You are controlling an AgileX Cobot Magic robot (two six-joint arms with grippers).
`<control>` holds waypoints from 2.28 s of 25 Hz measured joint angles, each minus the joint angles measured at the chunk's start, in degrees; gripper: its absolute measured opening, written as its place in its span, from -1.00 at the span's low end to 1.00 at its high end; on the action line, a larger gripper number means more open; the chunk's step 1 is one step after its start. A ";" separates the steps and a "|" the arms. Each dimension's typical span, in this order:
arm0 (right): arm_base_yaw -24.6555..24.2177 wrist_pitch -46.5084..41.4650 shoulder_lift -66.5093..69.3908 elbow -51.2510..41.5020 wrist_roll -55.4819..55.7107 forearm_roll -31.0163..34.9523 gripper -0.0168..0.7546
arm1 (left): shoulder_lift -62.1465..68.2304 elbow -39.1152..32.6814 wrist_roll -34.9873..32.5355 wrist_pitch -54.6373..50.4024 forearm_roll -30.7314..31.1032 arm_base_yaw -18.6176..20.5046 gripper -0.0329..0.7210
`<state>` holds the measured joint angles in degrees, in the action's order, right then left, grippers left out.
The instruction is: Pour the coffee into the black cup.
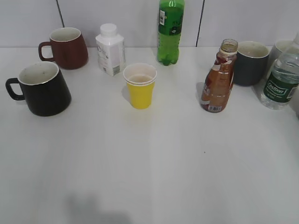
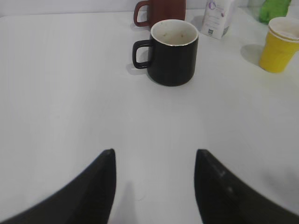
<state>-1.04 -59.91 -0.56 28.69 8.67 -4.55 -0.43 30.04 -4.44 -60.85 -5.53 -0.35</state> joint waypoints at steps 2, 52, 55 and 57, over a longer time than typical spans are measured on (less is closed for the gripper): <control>0.00 0.00 0.00 0.00 0.00 0.00 0.52 | 0.00 0.00 0.00 0.00 0.00 0.00 0.18; 0.00 0.07 0.00 0.00 0.00 0.00 0.52 | 68.26 -10.83 0.00 82.22 -0.82 0.00 0.18; 0.00 0.07 0.00 0.00 0.00 0.00 0.52 | 73.93 -10.83 0.05 88.56 -0.35 0.00 0.18; 0.00 0.07 0.00 0.00 0.00 0.00 0.52 | 76.58 -10.83 0.22 92.43 -0.24 0.00 0.18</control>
<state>-1.04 -59.85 -0.56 28.69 8.67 -4.55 76.15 19.22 -4.22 31.58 -5.76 -0.35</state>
